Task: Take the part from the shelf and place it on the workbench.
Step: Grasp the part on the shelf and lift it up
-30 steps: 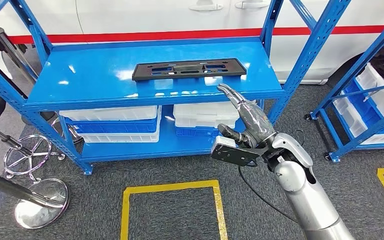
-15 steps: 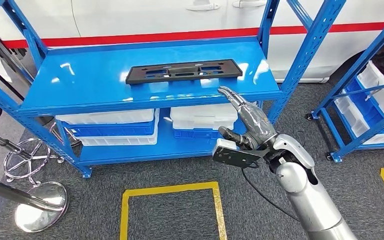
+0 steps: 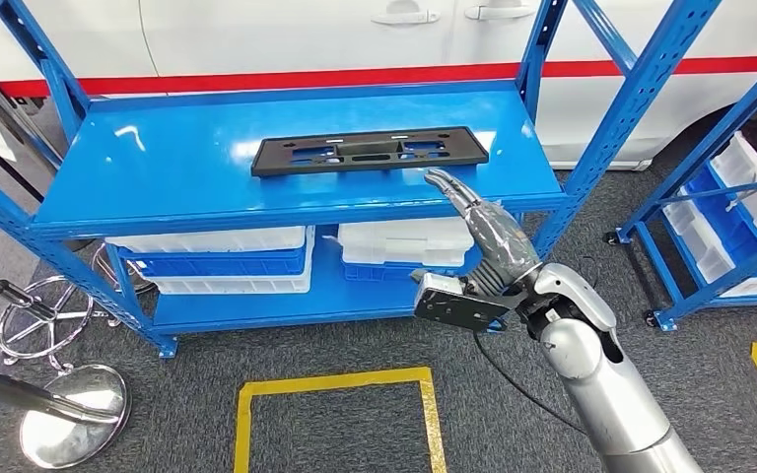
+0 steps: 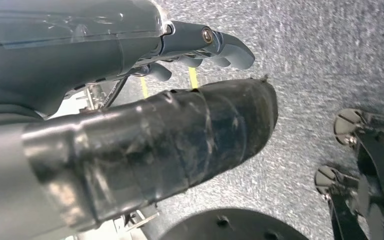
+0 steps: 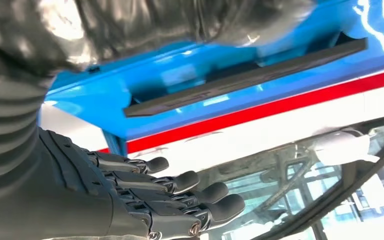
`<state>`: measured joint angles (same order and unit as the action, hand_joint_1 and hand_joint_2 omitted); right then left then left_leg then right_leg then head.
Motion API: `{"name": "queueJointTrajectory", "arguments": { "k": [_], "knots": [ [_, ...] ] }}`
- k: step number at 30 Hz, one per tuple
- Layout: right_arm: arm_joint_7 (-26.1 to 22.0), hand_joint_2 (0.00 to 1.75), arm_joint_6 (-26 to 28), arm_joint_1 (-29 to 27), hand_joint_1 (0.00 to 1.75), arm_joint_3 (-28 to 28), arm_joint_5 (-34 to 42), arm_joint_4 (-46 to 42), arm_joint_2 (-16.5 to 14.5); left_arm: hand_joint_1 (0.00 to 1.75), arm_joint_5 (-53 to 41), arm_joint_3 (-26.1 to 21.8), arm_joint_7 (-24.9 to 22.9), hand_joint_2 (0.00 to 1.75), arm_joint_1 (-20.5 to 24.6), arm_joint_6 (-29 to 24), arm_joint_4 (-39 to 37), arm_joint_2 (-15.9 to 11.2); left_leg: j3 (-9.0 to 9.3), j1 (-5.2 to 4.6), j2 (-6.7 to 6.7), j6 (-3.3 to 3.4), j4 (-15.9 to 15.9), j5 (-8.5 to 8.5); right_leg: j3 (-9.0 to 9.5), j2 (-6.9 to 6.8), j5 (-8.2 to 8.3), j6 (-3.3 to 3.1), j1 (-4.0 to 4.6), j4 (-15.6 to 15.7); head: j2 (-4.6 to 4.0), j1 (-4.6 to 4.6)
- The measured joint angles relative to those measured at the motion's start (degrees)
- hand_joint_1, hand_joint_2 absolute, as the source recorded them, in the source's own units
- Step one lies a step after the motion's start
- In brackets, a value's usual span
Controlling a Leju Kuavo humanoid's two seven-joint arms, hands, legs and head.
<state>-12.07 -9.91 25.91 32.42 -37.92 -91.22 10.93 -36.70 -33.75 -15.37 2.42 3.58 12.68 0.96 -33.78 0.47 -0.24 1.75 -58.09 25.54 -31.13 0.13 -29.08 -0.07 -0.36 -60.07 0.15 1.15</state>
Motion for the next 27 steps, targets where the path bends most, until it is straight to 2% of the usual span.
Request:
{"name": "queueJointTrajectory", "arguments": {
  "k": [2,4,5,6,7,9,10,11,13,14,16,18,20,21,22,24,25,26,27],
  "knots": [
    [0.0,1.75,0.0,0.2,0.0,0.1,0.0,0.0,0.0,0.0,0.0,0.0,0.0,0.0,0.0,0.0,0.0,0.0,1.09,0.2,0.02,0.57,0.5,0.3,-2.38,-0.03,-1.95,0.49,-0.21,-4.7,0.0,-0.02],
    [0.0,1.75,0.0,0.2,0.0,0.2,0.0,0.1,0.0,0.0,0.0,-0.1,0.0,0.0,0.0,0.0,0.0,0.0,1.71,0.18,-0.01,0.96,0.6,0.83,-6.88,-0.04,-4.37,0.91,-0.37,-11.8,0.0,-0.04],
    [0.0,1.75,0.0,0.2,0.0,0.2,0.0,0.2,0.0,0.0,0.0,-0.2,0.0,0.0,0.0,0.0,0.0,0.0,2.02,0.16,-0.06,1.01,0.6,1.14,-8.83,-0.05,-4.71,1.03,-0.45,-14.2,0.0,-0.04],
    [0.0,1.75,0.0,0.1,0.0,0.3,0.0,0.2,0.0,0.0,0.0,-0.2,0.0,0.0,0.0,0.0,0.0,0.0,2.45,0.16,-0.12,0.98,0.5,1.51,-9.95,-0.06,-3.9,1.06,-0.49,-14.7,0.0,-0.04],
    [0.0,1.75,0.0,0.1,0.0,0.3,0.0,0.3,0.0,0.0,0.0,-0.3,0.0,0.0,0.0,0.0,0.0,0.0,3.02,0.16,-0.18,0.89,0.5,1.93,-9.93,-0.08,-1.85,1.02,-0.51,-12.9,0.0,-0.04],
    [0.0,1.75,0.0,0.2,0.0,0.3,0.0,0.3,0.0,0.0,0.0,-0.4,0.0,0.0,0.0,0.0,0.0,0.0,4.34,0.16,-0.22,0.55,0.5,2.89,-7.82,-0.12,3.46,0.64,-0.42,-5.9,0.01,-0.04],
    [0.0,1.75,0.0,0.2,0.0,0.4,0.0,0.3,0.0,0.0,0.0,-0.5,0.0,0.0,0.0,0.0,0.0,0.1,4.75,0.15,-0.22,0.26,0.6,3.29,-6.85,-0.16,4.76,0.34,-0.18,-2.6,0.01,-0.08],
    [0.0,1.75,0.0,0.3,0.0,0.4,0.0,0.3,0.0,0.0,0.0,-0.5,0.0,0.0,0.0,0.0,0.0,0.1,4.91,0.13,-0.2,-0.09,0.6,3.62,-6.24,-0.21,5.43,-0.04,0.07,-0.7,0.01,-0.1],
    [0.0,1.75,0.0,0.3,0.0,0.5,0.0,0.4,0.0,0.0,0.0,-0.5,0.0,0.0,0.1,0.0,0.0,0.1,5.01,0.01,-0.14,-0.72,0.5,3.91,-5.99,-0.25,5.05,-0.79,0.41,0.6,0.01,-0.08],
    [0.0,1.75,0.0,0.3,0.0,0.5,0.0,0.4,0.0,0.0,0.0,-0.6,0.0,0.0,0.1,0.0,0.0,0.1,4.95,-0.01,-0.1,-0.96,0.2,4.02,-5.64,-0.22,5.28,-1.13,0.28,0.7,0.01,-0.04],
    [0.0,1.75,0.0,0.4,0.0,0.5,0.0,0.3,0.0,0.0,0.0,-0.6,0.0,0.0,0.2,0.0,0.0,0.1,3.72,0.06,-0.06,-1.33,-2.8,4.45,-4.72,-0.19,5.03,-1.73,0.01,1.3,0.01,-0.01],
    [0.0,1.75,0.0,0.6,0.0,0.6,-0.2,0.3,0.0,0.0,-0.1,-0.6,0.0,0.0,0.2,0.1,0.0,0.1,-0.1,0.18,-0.05,-1.73,-9.4,6.46,-3.88,-0.21,4.54,-2.31,0.01,1.5,0.01,-0.01],
    [0.3,1.75,0.2,0.6,0.0,0.8,-1.1,0.4,-0.1,0.0,-0.3,-0.6,-0.1,0.0,0.2,0.1,0.0,0.1,-4.5,0.21,-0.04,-2.06,-15.4,8.78,-3.33,-0.17,3.93,-2.56,0.11,1.5,0.0,0.0],
    [0.6,1.75,0.5,0.6,0.0,0.9,-1.9,0.5,-0.1,0.0,-0.5,-0.6,-0.1,0.0,0.1,0.1,0.0,0.1,-5.78,0.21,-0.04,-2.13,-16.2,8.72,-2.99,-0.12,3.6,-2.58,0.14,1.4,0.0,0.01],
    [0.9,1.75,1.2,0.6,0.0,1.0,-3.0,0.6,-0.3,0.0,-0.7,-0.7,-0.1,0.0,0.1,0.1,0.0,0.1,-6.03,0.21,-0.04,-2.11,-15.0,7.27,-2.56,-0.06,3.26,-2.55,0.16,1.4,0.0,0.01],
    [1.8,1.75,3.2,0.6,0.0,1.2,-6.4,0.6,-0.7,0.0,-1.1,-0.7,0.0,0.0,0.0,0.1,0.0,0.1,-4.12,0.17,-0.02,-1.76,-8.0,1.89,-1.55,0.03,2.49,-2.35,0.16,1.4,0.01,0.0],
    [2.3,1.75,4.5,0.6,0.0,1.4,-8.8,0.7,-0.9,0.0,-1.3,-0.8,0.0,0.0,0.0,0.1,0.0,0.1,-3.01,0.01,0.0,-1.55,-4.4,0.34,-1.16,0.06,2.14,-2.16,0.21,1.3,0.01,0.0],
    [2.6,1.75,5.7,0.5,0.0,1.5,-11.3,0.7,-1.1,0.0,-1.5,-0.8,0.1,0.0,0.0,0.1,0.0,0.1,-2.16,-0.14,0.01,-1.29,-2.0,-0.54,-1.0,0.06,1.82,-1.89,0.27,1.2,0.01,0.02],
    [2.9,1.75,6.7,0.5,0.0,1.7,-13.8,0.7,-1.2,0.0,-1.7,-0.9,0.2,0.0,0.1,0.2,0.0,0.1,-1.8,-0.3,0.0,-1.04,-0.8,-0.67,-0.97,0.04,1.57,-1.6,0.31,1.2,0.0,0.02]
  ]
}}
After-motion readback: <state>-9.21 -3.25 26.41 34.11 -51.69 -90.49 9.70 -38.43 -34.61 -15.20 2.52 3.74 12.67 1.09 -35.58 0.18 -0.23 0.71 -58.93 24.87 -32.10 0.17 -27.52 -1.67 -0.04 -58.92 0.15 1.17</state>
